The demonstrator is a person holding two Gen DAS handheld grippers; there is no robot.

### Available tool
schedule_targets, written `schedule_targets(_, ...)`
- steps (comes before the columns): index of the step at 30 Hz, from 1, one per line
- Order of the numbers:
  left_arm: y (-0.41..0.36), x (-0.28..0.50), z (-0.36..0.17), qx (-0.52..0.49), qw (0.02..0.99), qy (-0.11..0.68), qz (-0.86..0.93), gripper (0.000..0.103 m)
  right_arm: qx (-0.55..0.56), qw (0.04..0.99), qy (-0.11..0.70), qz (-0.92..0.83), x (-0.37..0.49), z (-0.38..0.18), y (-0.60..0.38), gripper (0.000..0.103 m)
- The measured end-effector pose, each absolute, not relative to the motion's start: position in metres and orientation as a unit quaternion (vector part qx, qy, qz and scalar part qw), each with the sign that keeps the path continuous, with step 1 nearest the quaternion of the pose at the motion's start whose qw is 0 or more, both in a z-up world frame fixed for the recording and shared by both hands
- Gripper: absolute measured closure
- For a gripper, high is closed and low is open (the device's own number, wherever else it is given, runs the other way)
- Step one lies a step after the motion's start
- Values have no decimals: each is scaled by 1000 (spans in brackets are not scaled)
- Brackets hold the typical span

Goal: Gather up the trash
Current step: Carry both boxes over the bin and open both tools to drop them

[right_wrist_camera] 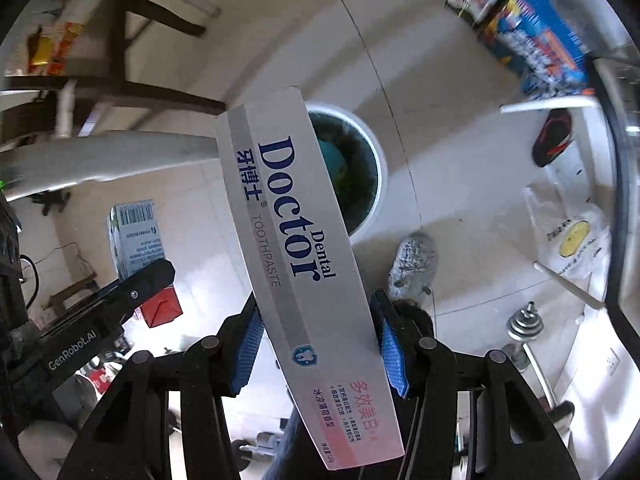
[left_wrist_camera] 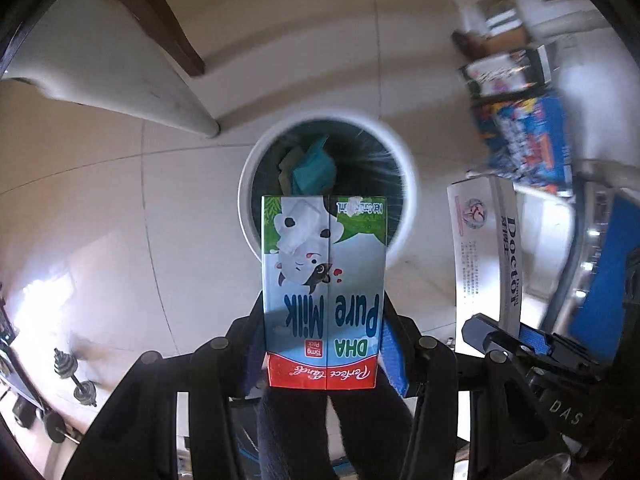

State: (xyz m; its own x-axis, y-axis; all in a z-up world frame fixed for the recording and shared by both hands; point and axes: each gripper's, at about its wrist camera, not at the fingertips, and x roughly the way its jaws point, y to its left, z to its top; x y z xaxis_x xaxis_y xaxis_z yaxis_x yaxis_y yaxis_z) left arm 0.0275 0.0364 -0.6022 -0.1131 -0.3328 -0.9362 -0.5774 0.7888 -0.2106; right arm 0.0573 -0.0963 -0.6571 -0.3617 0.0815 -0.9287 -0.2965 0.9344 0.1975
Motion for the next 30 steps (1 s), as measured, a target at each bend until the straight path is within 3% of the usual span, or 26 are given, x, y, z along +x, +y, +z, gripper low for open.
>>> schedule_targets(6,37,37,-663,-321,564,756,91,52,-68,537,827,151,67,-757,-86,48)
schedule_targets(8,38,38,-665,-318,567,754,96,21,-63,531,831,153,70,-775,-84,48)
schedule_targets(10,43,33,-666,-317,571,750,104,10,-59,532,831,151,73,-784,-84,40)
schedule_targets(11,44,31,-666,-313,572,750,108,7,-61,534,830,152,74,-783,-85,26)
schedule_targets(12,44,28,-666,-308,572,752,112,7,-65,537,827,152,74,-783,-86,17)
schedule_targets(16,47,14,-657,-279,584,751,135,7,-96,556,813,146,75,-776,-90,1)
schedule_targets(30,26,-23,-555,-239,628,716,189,7,-176,615,754,148,62,-688,-98,0)
